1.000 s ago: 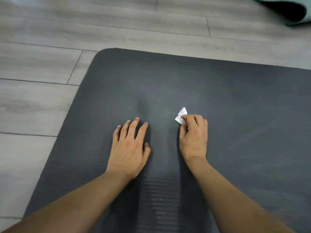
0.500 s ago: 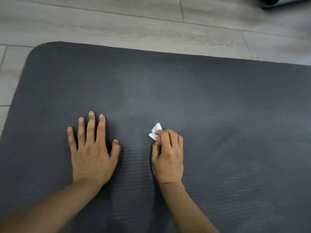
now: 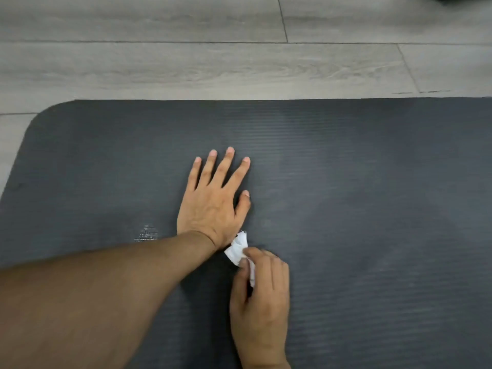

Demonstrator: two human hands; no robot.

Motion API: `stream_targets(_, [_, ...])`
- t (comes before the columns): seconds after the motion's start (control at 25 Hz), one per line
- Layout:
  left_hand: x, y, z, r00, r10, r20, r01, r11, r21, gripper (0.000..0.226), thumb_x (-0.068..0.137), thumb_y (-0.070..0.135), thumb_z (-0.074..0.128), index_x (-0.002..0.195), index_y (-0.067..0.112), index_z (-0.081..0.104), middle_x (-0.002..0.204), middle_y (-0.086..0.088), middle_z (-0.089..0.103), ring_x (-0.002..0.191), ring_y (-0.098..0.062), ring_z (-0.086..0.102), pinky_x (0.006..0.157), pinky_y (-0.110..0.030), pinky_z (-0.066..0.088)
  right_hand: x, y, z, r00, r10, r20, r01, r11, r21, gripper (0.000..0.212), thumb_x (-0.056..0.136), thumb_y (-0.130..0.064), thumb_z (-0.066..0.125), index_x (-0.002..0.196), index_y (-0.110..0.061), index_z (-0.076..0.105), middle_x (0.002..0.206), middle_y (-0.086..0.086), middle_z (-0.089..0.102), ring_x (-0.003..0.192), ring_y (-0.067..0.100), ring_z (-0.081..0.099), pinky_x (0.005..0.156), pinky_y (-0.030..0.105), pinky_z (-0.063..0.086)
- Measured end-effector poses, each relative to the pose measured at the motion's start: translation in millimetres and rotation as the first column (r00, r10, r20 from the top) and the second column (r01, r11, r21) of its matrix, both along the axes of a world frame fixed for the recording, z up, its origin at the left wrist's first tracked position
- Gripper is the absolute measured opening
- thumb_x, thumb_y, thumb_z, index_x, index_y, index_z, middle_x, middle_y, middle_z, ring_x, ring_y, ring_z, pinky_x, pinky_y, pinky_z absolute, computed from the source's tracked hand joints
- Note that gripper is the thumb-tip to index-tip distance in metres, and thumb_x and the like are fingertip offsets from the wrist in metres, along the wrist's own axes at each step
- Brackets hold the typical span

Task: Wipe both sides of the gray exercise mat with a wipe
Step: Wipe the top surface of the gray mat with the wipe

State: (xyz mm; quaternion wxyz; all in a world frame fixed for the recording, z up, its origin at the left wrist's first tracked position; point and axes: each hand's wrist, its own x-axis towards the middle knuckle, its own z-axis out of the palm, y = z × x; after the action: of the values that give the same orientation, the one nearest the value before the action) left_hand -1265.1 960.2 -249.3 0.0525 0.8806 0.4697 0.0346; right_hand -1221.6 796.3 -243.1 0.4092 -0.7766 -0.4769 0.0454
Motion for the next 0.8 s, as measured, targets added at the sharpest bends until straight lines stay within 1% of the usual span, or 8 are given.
stream_targets(0.12, [2, 4, -1, 1.000, -0.009, 0.006, 0.010, 1.000, -0.006, 0.064, 0.099, 0.046, 0.027, 0.160, 0.029, 0.028, 0.168, -0.004, 0.023, 0.155, -0.032, 0.019, 0.126, -0.052, 0.013, 34, 32, 24, 0.980, -0.134, -0.145, 0.151, 0.982, 0.116, 0.010, 0.091, -0.010, 0.063, 0.099, -0.015, 0.067, 0.097, -0.008, 0.061, 0.087, 0.013, 0.058, 0.079, 0.024, 0.048])
stream_targets(0.2, [2, 4, -1, 1.000, -0.018, 0.000, 0.018, 1.000, -0.014, 0.064, 0.099, 0.047, 0.027, 0.161, 0.029, 0.025, 0.169, -0.003, 0.020, 0.156, -0.031, 0.015, 0.126, -0.052, 0.012, 76, 81, 31, 0.971, -0.223, -0.082, 0.233, 0.960, 0.156, 0.010, 0.094, -0.011, 0.062, 0.103, -0.015, 0.066, 0.101, -0.006, 0.062, 0.091, 0.016, 0.057, 0.083, 0.021, 0.046])
stream_targets(0.24, [2, 4, 0, 1.000, -0.021, -0.003, 0.021, 1.000, -0.013, 0.064, 0.100, 0.047, 0.027, 0.161, 0.029, 0.025, 0.169, -0.003, 0.020, 0.156, -0.030, 0.015, 0.126, -0.052, 0.012, 97, 111, 33, 0.969, -0.242, -0.046, 0.246, 0.954, 0.172, 0.013, 0.094, -0.011, 0.060, 0.106, -0.013, 0.066, 0.105, -0.003, 0.062, 0.095, 0.017, 0.056, 0.087, 0.025, 0.046])
stream_targets(0.36, [3, 4, 2, 1.000, -0.027, -0.004, 0.027, 0.999, -0.019, 0.063, 0.100, 0.046, 0.027, 0.161, 0.029, 0.025, 0.169, -0.003, 0.020, 0.156, -0.031, 0.015, 0.126, -0.053, 0.012, 128, 197, 26, 0.986, -0.127, 0.112, 0.107, 0.979, 0.171, 0.020, 0.093, -0.009, 0.057, 0.111, -0.010, 0.066, 0.110, 0.005, 0.063, 0.100, 0.019, 0.054, 0.089, 0.031, 0.048])
stream_targets(0.48, [3, 4, -1, 1.000, -0.018, 0.006, 0.018, 1.000, -0.006, 0.062, 0.100, 0.045, 0.029, 0.160, 0.028, 0.027, 0.169, -0.004, 0.021, 0.156, -0.031, 0.016, 0.126, -0.053, 0.013, 127, 245, 1, 0.972, 0.056, 0.230, -0.074, 0.995, 0.071, 0.021, 0.091, -0.008, 0.055, 0.107, -0.010, 0.068, 0.107, 0.005, 0.064, 0.097, 0.024, 0.055, 0.086, 0.032, 0.048])
stream_targets(0.64, [4, 4, 2, 0.998, -0.007, 0.063, 0.008, 1.000, -0.018, 0.061, 0.100, 0.043, 0.034, 0.159, 0.027, 0.032, 0.168, -0.005, 0.024, 0.156, -0.030, 0.017, 0.125, -0.052, 0.014, 127, 249, -17, 0.976, 0.072, 0.205, -0.078, 0.997, 0.018, 0.025, 0.092, -0.011, 0.052, 0.110, -0.015, 0.068, 0.108, 0.001, 0.065, 0.095, 0.023, 0.052, 0.086, 0.032, 0.045])
stream_targets(0.72, [-1, 2, 10, 0.981, -0.003, 0.193, 0.023, 0.995, -0.100, 0.061, 0.099, 0.043, 0.037, 0.157, 0.025, 0.035, 0.167, -0.006, 0.025, 0.155, -0.027, 0.019, 0.126, -0.050, 0.015, 125, 248, -14, 0.976, 0.064, 0.207, -0.063, 0.998, -0.010, 0.026, 0.092, -0.012, 0.051, 0.111, -0.017, 0.067, 0.107, 0.001, 0.065, 0.094, 0.024, 0.050, 0.086, 0.034, 0.044])
stream_targets(0.8, [-30, 11, 16, 0.943, 0.120, 0.312, -0.072, 0.984, -0.162, 0.059, 0.100, 0.041, 0.039, 0.155, 0.021, 0.039, 0.166, -0.006, 0.026, 0.153, -0.025, 0.024, 0.127, -0.046, 0.016, 124, 251, -10, 0.978, 0.060, 0.202, -0.057, 0.998, -0.020, 0.026, 0.092, -0.013, 0.050, 0.111, -0.017, 0.067, 0.107, 0.002, 0.065, 0.095, 0.025, 0.049, 0.087, 0.035, 0.043])
